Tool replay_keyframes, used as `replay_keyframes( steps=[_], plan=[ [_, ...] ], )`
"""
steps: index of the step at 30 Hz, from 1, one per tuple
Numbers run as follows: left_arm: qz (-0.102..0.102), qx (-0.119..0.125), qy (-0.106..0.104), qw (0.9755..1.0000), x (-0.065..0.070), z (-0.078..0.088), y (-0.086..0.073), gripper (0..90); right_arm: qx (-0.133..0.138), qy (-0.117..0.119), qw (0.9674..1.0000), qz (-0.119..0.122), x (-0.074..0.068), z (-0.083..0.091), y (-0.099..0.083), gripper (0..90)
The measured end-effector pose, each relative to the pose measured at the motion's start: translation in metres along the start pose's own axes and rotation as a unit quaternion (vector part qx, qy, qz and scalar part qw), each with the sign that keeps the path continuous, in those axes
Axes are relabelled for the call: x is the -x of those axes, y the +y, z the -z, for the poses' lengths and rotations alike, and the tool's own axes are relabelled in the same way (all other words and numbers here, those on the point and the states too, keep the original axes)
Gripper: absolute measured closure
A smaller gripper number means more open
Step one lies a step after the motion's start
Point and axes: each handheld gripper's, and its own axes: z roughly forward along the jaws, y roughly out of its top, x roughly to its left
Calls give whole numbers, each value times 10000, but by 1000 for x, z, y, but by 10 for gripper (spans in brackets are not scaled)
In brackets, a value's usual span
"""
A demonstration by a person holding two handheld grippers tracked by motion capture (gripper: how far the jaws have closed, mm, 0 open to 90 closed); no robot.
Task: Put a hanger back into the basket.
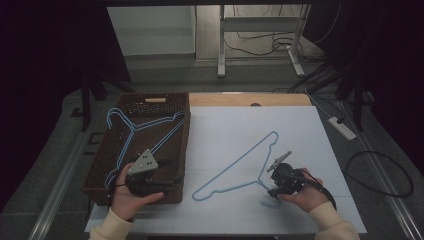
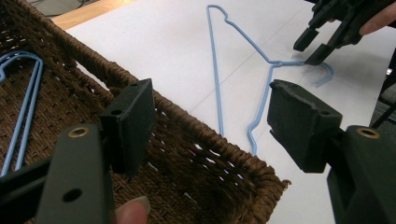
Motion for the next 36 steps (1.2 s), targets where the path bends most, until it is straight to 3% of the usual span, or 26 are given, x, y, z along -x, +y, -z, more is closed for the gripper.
replay_keyframes(
  steps=[3, 10, 12, 17, 21, 27, 36],
  plan=[
    [-20, -20, 9, 10000, 1, -1, 0, 322, -183, -24, 9998, 126, -2, -5, 0, 643],
    [-108, -33, -27, 9999, 7, -4, 2, 323, -426, 40, 9990, 124, -8, -6, 7, 864],
    [-129, -54, -34, 9999, 9, -5, 3, 323, -491, -6, 9986, 200, -10, -6, 9, 871],
    [-360, -117, -87, 9992, 20, -8, 8, 321, -469, 111, 9988, 92, -10, -4, 8, 881],
    [-399, -142, -160, 9990, 24, -11, 10, 319, -488, 71, 9986, 166, -12, 4, 10, 881],
    [-483, -288, -281, 9980, 35, -24, 14, 319, -601, 17, 9978, 287, -17, 18, 19, 882],
    [-539, -580, -468, 9958, 49, -51, 22, 319, -477, 56, 9986, 233, -14, 17, 18, 882]
  ],
)
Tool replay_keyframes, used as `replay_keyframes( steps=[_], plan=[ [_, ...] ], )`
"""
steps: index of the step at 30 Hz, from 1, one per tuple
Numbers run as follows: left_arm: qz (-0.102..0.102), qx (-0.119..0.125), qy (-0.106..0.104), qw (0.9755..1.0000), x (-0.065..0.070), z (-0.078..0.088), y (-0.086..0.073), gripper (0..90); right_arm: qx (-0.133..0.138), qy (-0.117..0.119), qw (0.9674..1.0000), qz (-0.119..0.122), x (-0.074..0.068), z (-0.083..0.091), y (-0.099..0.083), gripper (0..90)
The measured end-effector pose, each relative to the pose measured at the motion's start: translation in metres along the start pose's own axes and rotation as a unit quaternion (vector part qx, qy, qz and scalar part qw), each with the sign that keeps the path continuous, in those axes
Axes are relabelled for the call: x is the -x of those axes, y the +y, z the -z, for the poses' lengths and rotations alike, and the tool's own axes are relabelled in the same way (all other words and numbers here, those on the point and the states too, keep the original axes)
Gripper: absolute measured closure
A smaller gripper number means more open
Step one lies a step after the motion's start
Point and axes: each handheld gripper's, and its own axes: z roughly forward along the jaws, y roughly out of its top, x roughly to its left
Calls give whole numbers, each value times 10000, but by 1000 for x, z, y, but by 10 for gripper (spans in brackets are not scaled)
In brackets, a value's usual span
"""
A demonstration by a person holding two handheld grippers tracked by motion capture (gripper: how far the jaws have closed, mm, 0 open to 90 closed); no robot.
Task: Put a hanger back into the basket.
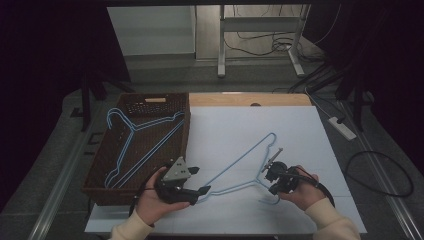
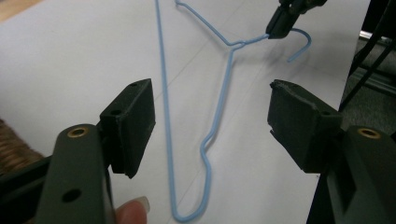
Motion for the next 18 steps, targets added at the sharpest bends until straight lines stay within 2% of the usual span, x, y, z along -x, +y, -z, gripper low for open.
replay_keyframes(
  steps=[5, 9, 18],
  plan=[
    [77, -184, -134, 9997, 6, -17, 7, 318, 35, 1, 10000, -16, 1, 0, -1, 882],
    [17, -266, -239, 9994, 11, -28, 14, 312, 88, 0, 10000, -16, 1, 0, -3, 882],
    [91, -571, -349, 9977, 14, -63, 23, 313, 87, -15, 10000, -1, 1, 2, -5, 882]
  ],
)
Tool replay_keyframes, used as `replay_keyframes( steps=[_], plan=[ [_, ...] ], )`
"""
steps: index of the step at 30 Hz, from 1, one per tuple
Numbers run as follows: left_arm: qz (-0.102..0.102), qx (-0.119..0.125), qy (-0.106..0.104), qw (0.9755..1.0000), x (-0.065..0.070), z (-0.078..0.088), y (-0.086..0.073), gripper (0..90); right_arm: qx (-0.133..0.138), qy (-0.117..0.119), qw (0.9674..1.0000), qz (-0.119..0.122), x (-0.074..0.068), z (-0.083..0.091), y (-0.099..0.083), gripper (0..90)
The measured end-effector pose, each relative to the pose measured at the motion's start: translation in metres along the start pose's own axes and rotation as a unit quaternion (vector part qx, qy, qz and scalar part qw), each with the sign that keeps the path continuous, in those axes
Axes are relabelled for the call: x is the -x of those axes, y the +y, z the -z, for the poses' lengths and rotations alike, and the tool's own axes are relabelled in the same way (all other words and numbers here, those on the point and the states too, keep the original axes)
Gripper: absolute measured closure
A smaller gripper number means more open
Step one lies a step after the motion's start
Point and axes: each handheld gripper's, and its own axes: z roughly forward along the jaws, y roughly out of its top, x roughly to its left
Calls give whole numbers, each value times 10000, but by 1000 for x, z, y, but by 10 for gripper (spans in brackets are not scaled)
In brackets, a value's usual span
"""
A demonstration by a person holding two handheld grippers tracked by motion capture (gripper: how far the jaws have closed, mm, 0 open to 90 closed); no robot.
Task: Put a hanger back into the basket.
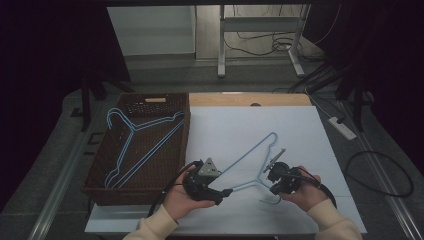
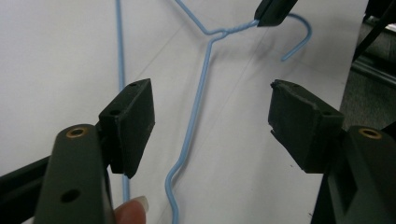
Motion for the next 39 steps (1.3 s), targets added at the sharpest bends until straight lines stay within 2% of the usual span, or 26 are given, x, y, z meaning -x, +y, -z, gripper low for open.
replay_keyframes(
  steps=[1, 5, 12, 25, 29, 31, 34, 39],
  plan=[
    [0, 0, 0, 10000, 0, 0, 0, 313, 20, -2, 10000, 12, 0, 0, 0, 882],
    [19, -243, 5, 9997, 2, -18, 2, 311, 11, 1, 10000, 35, 0, 0, 0, 882],
    [-66, -575, 54, 9983, 2, -44, 2, 318, 0, 20, 10000, 28, -2, 1, 0, 882],
    [-173, -866, 96, 9960, -1, -74, 4, 371, 26, 29, 10000, 40, -2, 5, 1, 882],
    [-130, -860, 15, 9962, -2, -76, 4, 494, 53, 33, 10000, 28, -2, 6, 1, 881],
    [-132, -895, 31, 9959, -1, -77, 4, 601, 110, 29, 9999, -9, -2, 7, 0, 882],
    [-189, -949, 73, 9953, -1, -78, 4, 697, 148, 23, 9999, -16, -2, 9, 0, 881],
    [-199, -992, 35, 9949, -2, -79, 4, 811, 161, 73, 9998, 0, -3, 10, -2, 881]
  ],
)
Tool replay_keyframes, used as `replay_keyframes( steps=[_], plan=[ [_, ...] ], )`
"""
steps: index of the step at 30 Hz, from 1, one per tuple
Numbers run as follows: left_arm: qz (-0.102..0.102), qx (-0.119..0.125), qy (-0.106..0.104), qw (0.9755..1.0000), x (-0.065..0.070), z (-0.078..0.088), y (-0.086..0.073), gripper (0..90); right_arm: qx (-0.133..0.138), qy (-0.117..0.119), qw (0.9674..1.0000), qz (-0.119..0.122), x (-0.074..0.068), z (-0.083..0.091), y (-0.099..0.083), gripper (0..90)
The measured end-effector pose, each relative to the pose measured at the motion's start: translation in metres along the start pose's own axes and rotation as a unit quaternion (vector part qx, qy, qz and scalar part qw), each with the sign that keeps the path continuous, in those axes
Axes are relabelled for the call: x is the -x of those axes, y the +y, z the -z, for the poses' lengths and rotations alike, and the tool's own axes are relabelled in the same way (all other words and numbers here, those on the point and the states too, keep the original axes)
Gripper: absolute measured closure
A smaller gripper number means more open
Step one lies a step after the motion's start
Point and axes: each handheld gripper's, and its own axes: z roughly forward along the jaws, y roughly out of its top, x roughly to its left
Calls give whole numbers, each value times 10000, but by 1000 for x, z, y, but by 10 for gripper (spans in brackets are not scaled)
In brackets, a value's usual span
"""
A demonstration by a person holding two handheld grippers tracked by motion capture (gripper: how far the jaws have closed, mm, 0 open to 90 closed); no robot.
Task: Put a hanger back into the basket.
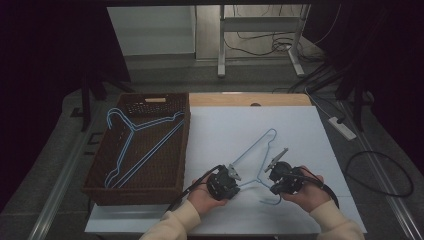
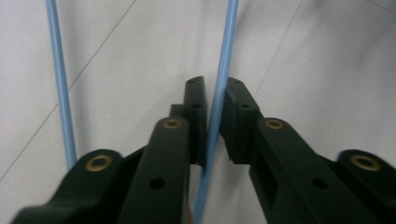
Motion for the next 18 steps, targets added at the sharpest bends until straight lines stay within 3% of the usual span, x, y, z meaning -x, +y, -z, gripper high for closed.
replay_keyframes(
  steps=[8, 11, 12, 14, 16, 18],
  plan=[
    [-204, 1, -13, 9998, 1, 2, 0, 833, 90, 25, 10000, 27, 1, 1, -3, 875],
    [-295, 69, -52, 9995, 3, 4, -1, 852, 387, -68, 9992, 45, 3, 5, -5, 842],
    [-268, 99, -34, 9996, 3, 5, -1, 856, 601, -11, 9982, -53, 6, 8, -6, 775],
    [-289, 166, -34, 9994, 3, 7, -1, 856, 994, -72, 9947, -257, 11, 14, -8, 667],
    [-303, 190, -19, 9994, 3, 8, -1, 857, 1477, -183, 9872, -570, 19, 19, -11, 576],
    [-310, 238, -1, 9992, 3, 11, -2, 857, 1936, -296, 9768, -863, 26, 24, -15, 537]
  ],
)
